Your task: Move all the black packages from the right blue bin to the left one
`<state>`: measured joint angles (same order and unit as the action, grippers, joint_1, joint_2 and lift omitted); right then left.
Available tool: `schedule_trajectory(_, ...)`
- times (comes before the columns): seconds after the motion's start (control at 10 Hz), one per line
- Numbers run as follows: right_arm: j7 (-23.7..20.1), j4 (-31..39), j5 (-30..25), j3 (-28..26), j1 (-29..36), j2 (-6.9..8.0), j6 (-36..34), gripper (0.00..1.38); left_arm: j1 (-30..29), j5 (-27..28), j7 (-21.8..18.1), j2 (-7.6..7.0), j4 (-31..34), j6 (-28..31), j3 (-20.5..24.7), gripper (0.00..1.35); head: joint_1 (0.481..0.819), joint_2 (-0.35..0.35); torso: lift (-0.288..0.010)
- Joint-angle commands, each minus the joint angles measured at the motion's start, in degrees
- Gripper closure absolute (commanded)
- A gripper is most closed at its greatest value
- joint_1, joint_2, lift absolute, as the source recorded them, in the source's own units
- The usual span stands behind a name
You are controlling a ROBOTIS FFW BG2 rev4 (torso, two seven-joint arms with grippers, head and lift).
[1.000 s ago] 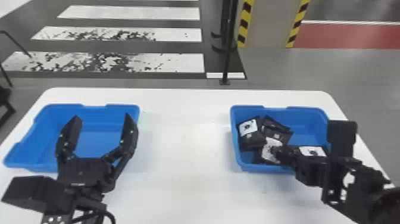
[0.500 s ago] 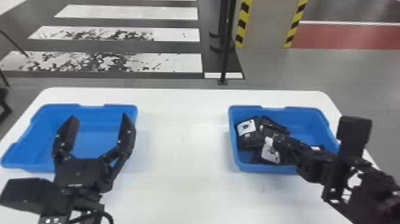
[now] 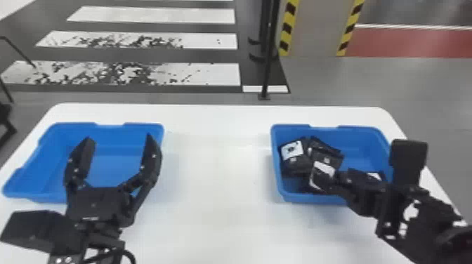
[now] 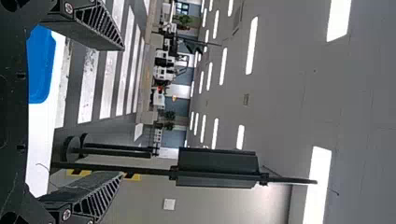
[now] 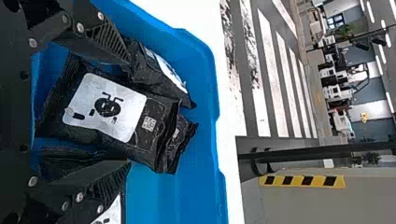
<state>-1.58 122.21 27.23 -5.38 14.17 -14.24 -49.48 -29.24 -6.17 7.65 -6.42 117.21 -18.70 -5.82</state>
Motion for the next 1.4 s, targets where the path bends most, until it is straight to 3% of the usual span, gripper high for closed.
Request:
schedule_trajectory(0.0,0.0,-1.6,0.1,1.1,-1.4,-0.18,0.0,0.15,0.0,0.0,0.0,0.00,0.0,-0.1,0.0,0.11,0.695,-0.024,-0.180)
schedule_trajectory(0.4,0.0,-5.3,-0.1,1.6,-3.3,-0.27,0.0,0.17,0.0,-0.1,0.0,0.00,-0.1,-0.3,0.0,0.11,0.695,-0.018,-0.180)
schedule_trajectory(0.6,-0.2,-6.5,0.0,1.6,-4.3,-0.44,-1.3,0.27,0.0,-0.2,0.0,0.00,-0.3,-0.4,-0.1,0.11,0.695,-0.022,-0.180)
schedule_trajectory(0.9,-3.6,-10.6,-0.9,1.5,-7.1,-0.71,-5.6,0.81,0.0,-0.2,0.0,0.00,-0.3,-0.6,-0.1,0.11,0.695,-0.022,-0.180)
schedule_trajectory(1.0,-4.2,-10.2,-1.4,1.5,-7.3,-0.71,-5.6,1.07,0.1,-0.2,-0.1,0.00,-0.4,-0.7,-0.1,0.11,0.695,-0.023,-0.180)
schedule_trajectory(1.1,-4.1,-8.7,-1.9,1.5,-6.7,-0.71,-4.2,1.17,0.1,-0.2,-0.1,0.00,-0.4,-0.9,-0.1,0.11,0.695,-0.024,-0.180)
schedule_trajectory(1.3,-3.5,-7.4,-1.5,1.3,-5.3,-0.62,-1.8,1.17,0.1,-0.3,0.0,0.09,-0.7,-1.3,0.0,0.11,0.695,-0.023,-0.180)
